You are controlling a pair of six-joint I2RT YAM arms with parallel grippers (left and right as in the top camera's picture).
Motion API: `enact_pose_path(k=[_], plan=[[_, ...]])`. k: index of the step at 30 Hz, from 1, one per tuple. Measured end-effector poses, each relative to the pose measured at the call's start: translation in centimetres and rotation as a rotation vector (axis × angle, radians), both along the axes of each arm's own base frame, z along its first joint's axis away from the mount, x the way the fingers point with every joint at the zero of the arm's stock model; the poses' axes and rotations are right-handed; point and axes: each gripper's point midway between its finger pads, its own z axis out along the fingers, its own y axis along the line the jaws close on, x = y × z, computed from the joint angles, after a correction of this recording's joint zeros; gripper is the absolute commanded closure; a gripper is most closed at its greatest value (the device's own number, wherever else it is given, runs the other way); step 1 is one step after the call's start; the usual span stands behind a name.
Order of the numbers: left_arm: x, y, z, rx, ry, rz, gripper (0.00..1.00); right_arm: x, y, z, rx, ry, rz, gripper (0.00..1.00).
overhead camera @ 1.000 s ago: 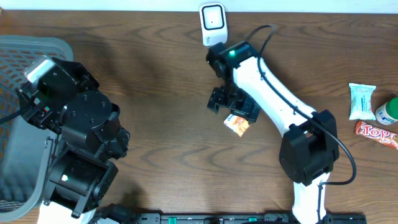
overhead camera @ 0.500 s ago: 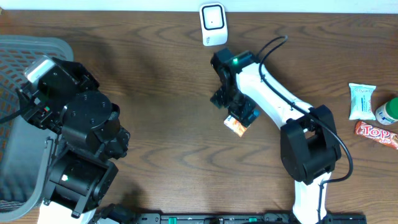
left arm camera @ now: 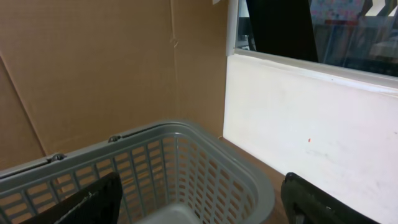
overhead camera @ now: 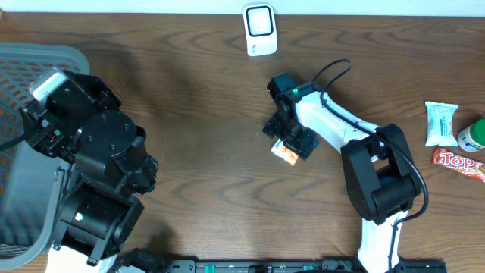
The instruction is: Scan the item barcode
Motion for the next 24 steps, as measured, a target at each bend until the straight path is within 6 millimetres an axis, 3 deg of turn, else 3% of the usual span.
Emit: enact_pose_path(k=[8,14,18,24], plan=[[0.0,0.0,0.0,0.000,0.000,0.000,0.18,-0.4,0.4,0.0,0.030,0.017,0.093,0.37],[0.0,0.0,0.0,0.000,0.000,0.000,0.18,-2.4,0.2,0.4,0.112,0.127,0.166,0.40],[0.0,0.0,0.0,0.000,0.000,0.000,0.18,-3.9,-0.7,1.7,0.192,0.228,0.199,0.40],[0.0,0.0,0.0,0.000,0.000,0.000,0.18,-4.3,-0.9,3.8,0.340,0.275,0.287,0.37]])
